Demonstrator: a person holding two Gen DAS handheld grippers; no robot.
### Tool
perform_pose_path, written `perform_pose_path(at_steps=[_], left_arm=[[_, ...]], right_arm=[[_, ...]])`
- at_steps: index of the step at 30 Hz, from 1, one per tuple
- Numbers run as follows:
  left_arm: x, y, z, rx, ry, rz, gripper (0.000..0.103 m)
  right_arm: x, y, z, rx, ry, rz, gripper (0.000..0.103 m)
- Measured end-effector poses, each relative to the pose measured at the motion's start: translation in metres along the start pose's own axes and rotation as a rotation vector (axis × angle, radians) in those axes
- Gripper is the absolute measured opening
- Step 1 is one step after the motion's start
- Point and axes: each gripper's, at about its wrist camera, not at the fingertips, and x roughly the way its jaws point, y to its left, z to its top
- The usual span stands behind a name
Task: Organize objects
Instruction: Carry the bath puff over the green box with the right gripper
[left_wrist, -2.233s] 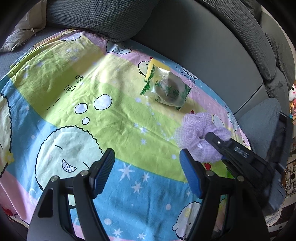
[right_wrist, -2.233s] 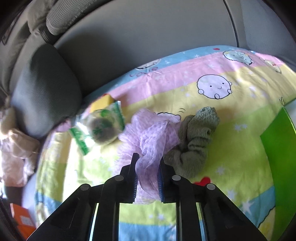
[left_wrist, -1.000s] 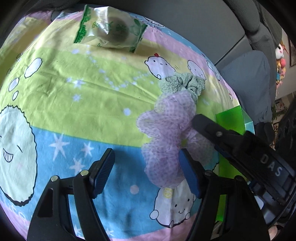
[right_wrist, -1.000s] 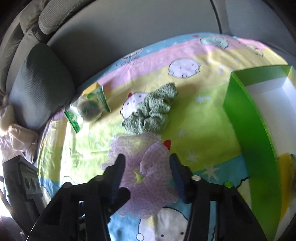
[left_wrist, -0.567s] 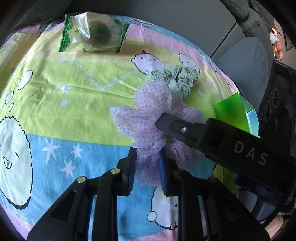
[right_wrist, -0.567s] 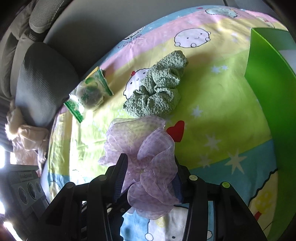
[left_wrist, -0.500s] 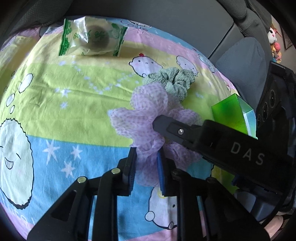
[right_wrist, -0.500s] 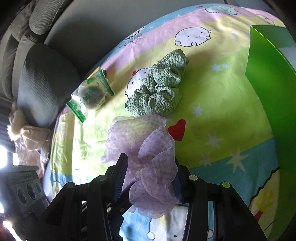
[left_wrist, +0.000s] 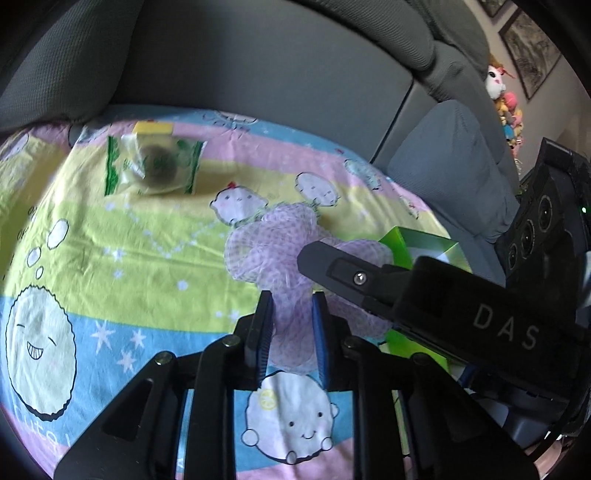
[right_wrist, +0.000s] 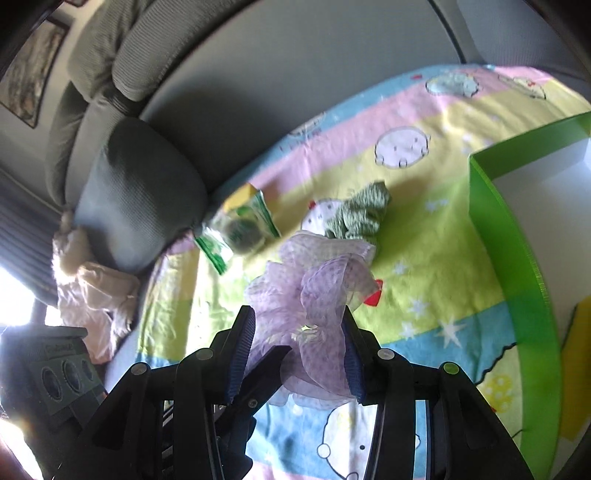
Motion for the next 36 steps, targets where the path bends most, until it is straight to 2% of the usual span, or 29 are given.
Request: perform_pose_path(at_steps=[5,15,24,36], left_arm=[[-0.006,-0.023,0.001,0.048,-0.045,-0.043,0.018],[0.001,-0.067,-0.001,0.137,-0.079,-0.143,0.018],[0.021,-0.096,-0.004,0.181,-0.054,-0.202,0.017],[0.049,-0.130,-0.016,0.230,0.022,-0.259,0.017]], right_arm=[[-0.028,-0.005,0.001,0.009,-0.068,0.021,0.048],[-0.070,-0.031,0.003,0.070,-0.189,-0.001,0.048],[-0.090,-0.059,0.005,0.135,-0.248,-0.029,0.048],[-0.105,-0.102,0.004,0.230,-0.263,-0.094,0.048]])
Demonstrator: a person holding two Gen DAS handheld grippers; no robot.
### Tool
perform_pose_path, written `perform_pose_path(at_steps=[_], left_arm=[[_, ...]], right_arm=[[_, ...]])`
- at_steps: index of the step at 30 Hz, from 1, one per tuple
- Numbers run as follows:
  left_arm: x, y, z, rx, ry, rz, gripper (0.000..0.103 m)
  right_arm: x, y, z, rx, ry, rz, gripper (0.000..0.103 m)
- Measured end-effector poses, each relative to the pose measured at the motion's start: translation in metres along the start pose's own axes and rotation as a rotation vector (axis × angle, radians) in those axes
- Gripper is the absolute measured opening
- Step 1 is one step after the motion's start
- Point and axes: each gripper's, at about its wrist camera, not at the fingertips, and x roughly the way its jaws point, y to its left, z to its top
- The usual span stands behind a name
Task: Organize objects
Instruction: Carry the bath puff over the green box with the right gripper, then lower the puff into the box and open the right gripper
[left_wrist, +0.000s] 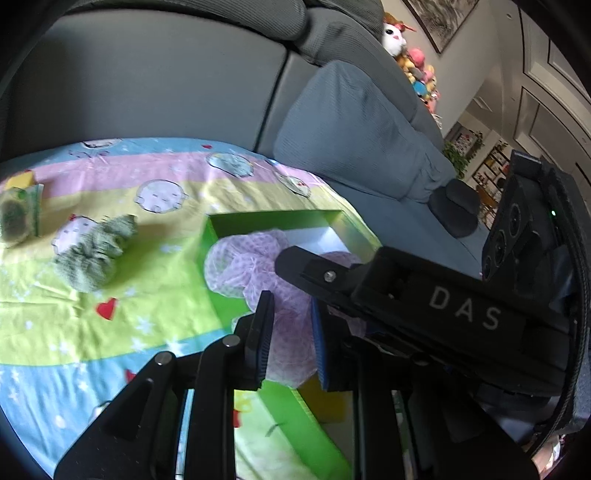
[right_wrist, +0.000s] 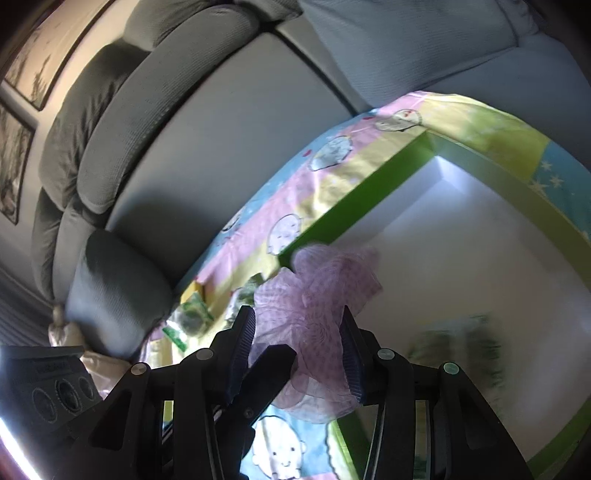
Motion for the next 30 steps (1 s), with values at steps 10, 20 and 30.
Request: perform_pose_path(at_steps=[10,20,30], left_arm=[[0.028,-0.026,-0.006,0.040,0.066,-0.053,0.017],[0.042,-0.032,-0.012,0.047,0.107,-0.044,0.018],[0.041,-0.025,-0.013,0.033,0.102,-0.016,0.024]], right_arm=[[-0.013,-0.032,0.007,0.061,-0.027,-0.095,0.048],[-0.014,-0.053,0.008,0.100,-0.020,-0.143,0.048],[-0.018,-0.060,0.009,0.126,-0.035,-0.210,0.048]])
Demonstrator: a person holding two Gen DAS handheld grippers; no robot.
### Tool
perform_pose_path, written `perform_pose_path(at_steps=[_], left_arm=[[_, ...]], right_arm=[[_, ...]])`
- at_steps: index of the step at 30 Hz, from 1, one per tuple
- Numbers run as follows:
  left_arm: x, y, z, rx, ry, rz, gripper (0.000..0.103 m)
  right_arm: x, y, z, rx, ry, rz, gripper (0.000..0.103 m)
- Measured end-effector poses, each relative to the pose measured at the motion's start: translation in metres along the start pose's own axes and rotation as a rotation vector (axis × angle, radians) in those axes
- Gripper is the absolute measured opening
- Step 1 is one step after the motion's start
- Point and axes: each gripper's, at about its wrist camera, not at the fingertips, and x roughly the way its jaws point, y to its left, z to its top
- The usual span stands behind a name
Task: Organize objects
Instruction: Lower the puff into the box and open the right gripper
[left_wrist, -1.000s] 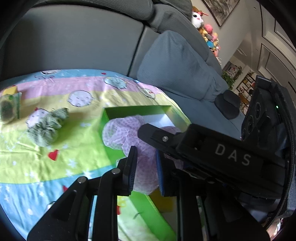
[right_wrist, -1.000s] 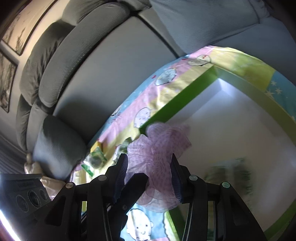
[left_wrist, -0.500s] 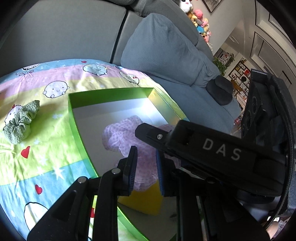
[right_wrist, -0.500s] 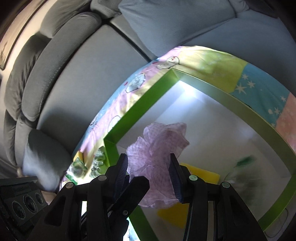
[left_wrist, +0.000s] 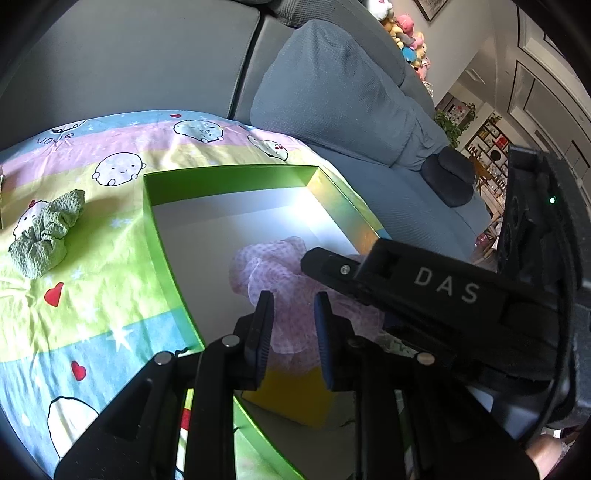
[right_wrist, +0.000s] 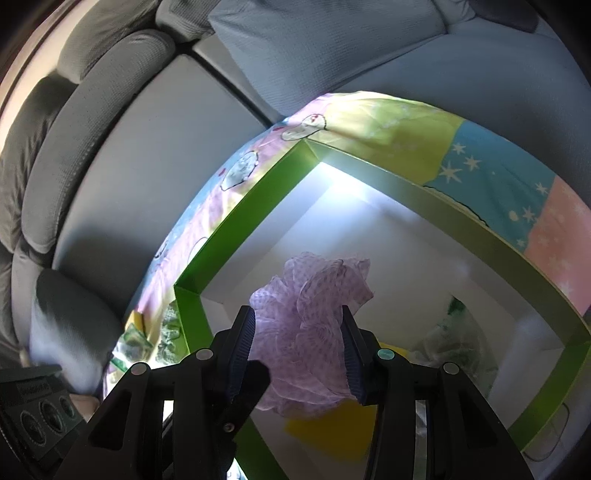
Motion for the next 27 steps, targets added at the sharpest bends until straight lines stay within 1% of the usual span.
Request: perform_pose_path(at_steps=[2,4,6,9,10,11,12,13,14,16,19,21,22,23,27], left_arm=[[-0.004,0.002,-0.001,-0.007,-0.013,0.011,0.037],[-0.010,0.002,-0.001,-0.005,-0.041,0.021,0.040],[-0.018,0.002,0.000,-0.002,-0.064,0.011,0.042],[-0.030,0.005,0.001,-0.001,-0.097,-0.001,0.050],[-0.034,0.006,0.003,-0.001,-0.108,-0.003,0.054],[-0.038,0.008,0.004,-0.003,-0.117,-0.005,0.058],[-0.042,0.010,0.005,-0.005,-0.127,-0.007,0.060],[-0.047,0.013,0.006,-0.010,-0.137,-0.009,0.063],[-0.050,0.015,0.006,-0.015,-0.144,-0.011,0.065],[-0.057,0.022,0.006,-0.030,-0.157,-0.003,0.066],[-0.068,0.030,0.006,-0.052,-0.171,0.009,0.069],[-0.077,0.036,0.005,-0.066,-0.189,0.013,0.072],[-0.082,0.038,0.004,-0.069,-0.198,0.020,0.075],[-0.087,0.040,0.004,-0.071,-0.208,0.035,0.078],[-0.107,0.050,0.003,-0.072,-0.256,0.082,0.081]], right_arm=[[-0.002,0.000,-0.001,0.004,-0.007,-0.013,0.048],[-0.003,0.001,-0.001,0.011,-0.017,-0.030,0.048],[-0.005,0.003,-0.002,0.010,-0.026,-0.047,0.048],[-0.010,0.007,-0.004,0.006,-0.050,-0.056,0.048],[-0.013,0.009,-0.005,0.008,-0.059,-0.052,0.048],[-0.015,0.010,-0.005,0.009,-0.065,-0.050,0.049],[-0.018,0.011,-0.006,0.012,-0.074,-0.050,0.052],[-0.019,0.012,-0.007,0.013,-0.083,-0.053,0.059],[-0.022,0.013,-0.008,0.013,-0.096,-0.062,0.065],[-0.024,0.017,-0.010,0.009,-0.111,-0.084,0.068],[-0.026,0.023,-0.013,0.000,-0.126,-0.101,0.069],[-0.027,0.028,-0.015,-0.005,-0.136,-0.103,0.070],[-0.027,0.030,-0.016,-0.008,-0.140,-0.104,0.071],[-0.026,0.032,-0.016,-0.013,-0.143,-0.107,0.073],[-0.029,0.045,-0.022,-0.050,-0.159,-0.111,0.074]])
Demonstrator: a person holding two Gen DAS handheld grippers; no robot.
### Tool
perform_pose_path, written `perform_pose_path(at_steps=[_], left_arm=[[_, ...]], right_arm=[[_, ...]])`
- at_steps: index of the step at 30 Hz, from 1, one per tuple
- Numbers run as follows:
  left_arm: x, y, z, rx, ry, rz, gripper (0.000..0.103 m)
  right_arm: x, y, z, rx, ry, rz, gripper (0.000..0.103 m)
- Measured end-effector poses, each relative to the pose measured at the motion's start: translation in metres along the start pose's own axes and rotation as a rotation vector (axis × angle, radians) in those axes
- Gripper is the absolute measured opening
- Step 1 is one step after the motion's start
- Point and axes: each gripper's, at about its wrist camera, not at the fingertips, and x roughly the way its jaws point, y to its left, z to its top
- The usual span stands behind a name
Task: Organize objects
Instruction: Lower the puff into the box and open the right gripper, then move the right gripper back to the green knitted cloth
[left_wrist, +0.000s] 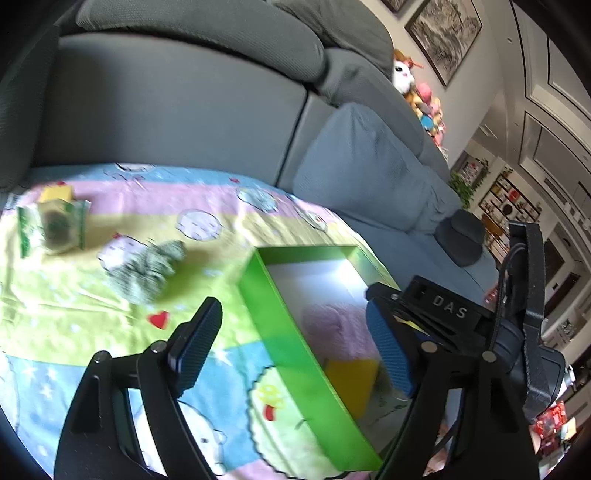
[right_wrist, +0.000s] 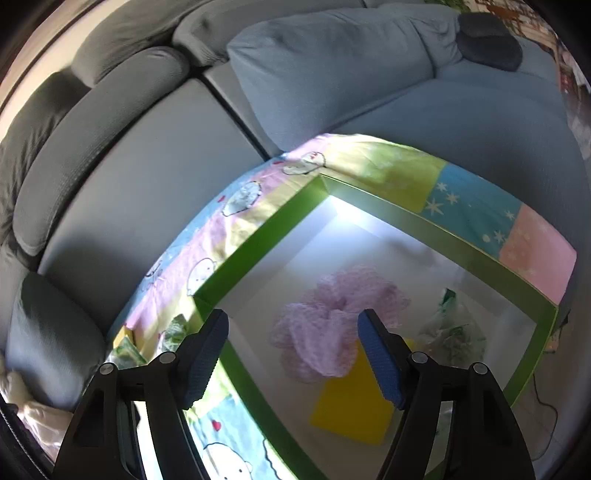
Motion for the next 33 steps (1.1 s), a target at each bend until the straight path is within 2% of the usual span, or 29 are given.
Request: perform_pose_path(at_steps=[3,6,13,18,20,23,27,33], left_arm=[[-0.010,0.013,0.002,-0.018,-0.033,0.026,0.084],[-0.022,0.030,0.004,-0.058,-0.050,0.045,0.087],[-0.049,0.069,0.007,-0.118,-0.085,0.123,0.088],[-0.063,0.097,0.004,-0.168,-0.119,0.190,0.089],[-0.064,0.109,0.003,-0.186,-0.108,0.236,0.089],[-0.067,0.120,0.003,-0.202,-0.103,0.272,0.089],[-0.070,0.137,0.002,-0.238,-0.105,0.296,0.089],[-0.065,0.161,-0.005,-0.293,-0.055,0.360,0.089]], right_arm=[[-0.007,0.010,-0.003,-0.029,-0.033,-0.022,0.074],[-0.013,0.023,-0.007,-0.066,-0.060,-0.035,0.081],[-0.024,0.052,-0.019,-0.140,-0.088,0.036,0.082],[-0.025,0.084,-0.031,-0.219,-0.048,0.190,0.083],[-0.025,0.100,-0.037,-0.266,-0.042,0.235,0.083],[-0.022,0.121,-0.045,-0.326,-0.050,0.277,0.083],[-0.005,0.142,-0.054,-0.360,-0.015,0.349,0.083],[0.031,0.154,-0.062,-0.306,0.066,0.384,0.083]])
